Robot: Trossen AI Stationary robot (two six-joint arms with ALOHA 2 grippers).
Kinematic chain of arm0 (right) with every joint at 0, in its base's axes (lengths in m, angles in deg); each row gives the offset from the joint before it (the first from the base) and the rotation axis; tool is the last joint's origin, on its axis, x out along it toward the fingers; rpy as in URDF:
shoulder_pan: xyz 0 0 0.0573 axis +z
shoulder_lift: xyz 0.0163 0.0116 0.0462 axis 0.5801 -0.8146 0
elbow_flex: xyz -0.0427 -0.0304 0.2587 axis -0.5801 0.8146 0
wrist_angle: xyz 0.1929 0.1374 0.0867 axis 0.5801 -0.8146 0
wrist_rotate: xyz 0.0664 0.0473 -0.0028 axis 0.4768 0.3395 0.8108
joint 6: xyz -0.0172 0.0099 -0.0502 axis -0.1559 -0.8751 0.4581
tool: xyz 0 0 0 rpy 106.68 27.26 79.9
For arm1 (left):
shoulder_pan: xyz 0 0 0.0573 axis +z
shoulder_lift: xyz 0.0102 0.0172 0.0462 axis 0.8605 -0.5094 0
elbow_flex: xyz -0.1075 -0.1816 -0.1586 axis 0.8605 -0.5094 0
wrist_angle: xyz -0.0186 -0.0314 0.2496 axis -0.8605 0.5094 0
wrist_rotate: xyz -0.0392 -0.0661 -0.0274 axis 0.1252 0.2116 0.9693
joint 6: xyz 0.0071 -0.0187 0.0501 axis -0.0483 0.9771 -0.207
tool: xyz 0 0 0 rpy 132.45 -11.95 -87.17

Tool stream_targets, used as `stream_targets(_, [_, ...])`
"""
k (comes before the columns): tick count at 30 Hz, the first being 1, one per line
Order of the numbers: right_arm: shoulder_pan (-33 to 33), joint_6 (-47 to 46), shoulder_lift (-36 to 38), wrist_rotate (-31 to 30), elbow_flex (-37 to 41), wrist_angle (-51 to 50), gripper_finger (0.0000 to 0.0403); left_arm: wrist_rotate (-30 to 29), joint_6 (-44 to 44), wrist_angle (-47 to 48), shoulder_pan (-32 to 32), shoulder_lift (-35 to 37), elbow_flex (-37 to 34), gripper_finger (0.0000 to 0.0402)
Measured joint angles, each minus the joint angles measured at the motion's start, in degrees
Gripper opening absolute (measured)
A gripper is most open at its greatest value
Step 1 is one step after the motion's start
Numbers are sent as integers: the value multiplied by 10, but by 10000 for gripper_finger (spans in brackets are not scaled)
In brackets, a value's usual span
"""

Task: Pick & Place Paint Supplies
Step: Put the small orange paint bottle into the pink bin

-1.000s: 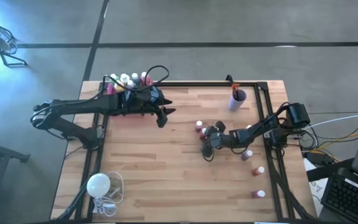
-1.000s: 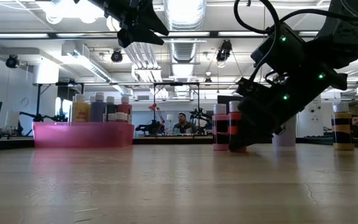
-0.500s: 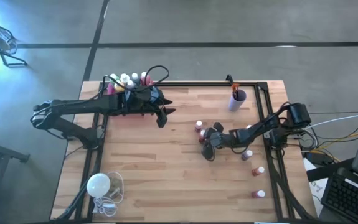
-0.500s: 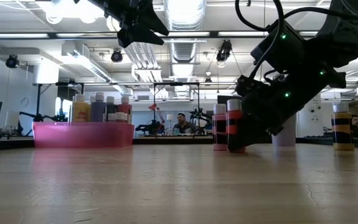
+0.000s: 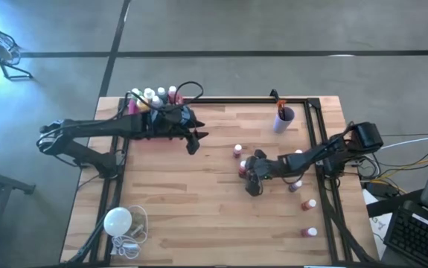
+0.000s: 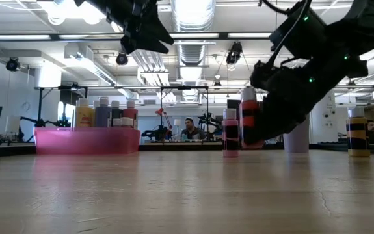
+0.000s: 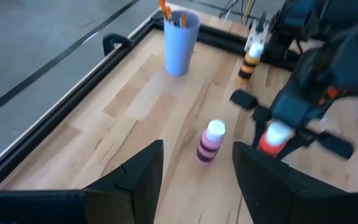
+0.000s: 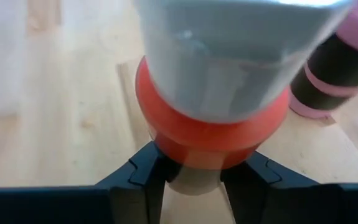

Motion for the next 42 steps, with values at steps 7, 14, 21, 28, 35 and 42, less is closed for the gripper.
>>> stream_targets(7, [19,7,44,-1,0,-7,130,12,-9,-52,0,0,-46,197])
stream_targets(14, [23,20,72,19,-1,-20,125,58,-9,-131,-1,-1,-98,197])
stream_targets(21, [23,20,75,58,-40,-106,127,155,-43,-184,-19,-20,-113,197])
stream_targets(28, [35,29,71,61,-87,-181,123,159,-138,-180,-70,-80,-85,197])
stream_targets(35, [54,33,67,62,-105,-198,126,159,-199,-188,-109,-133,-44,197])
stream_targets(42, [64,32,62,60,-112,-199,125,158,-197,-189,-116,-182,0,197])
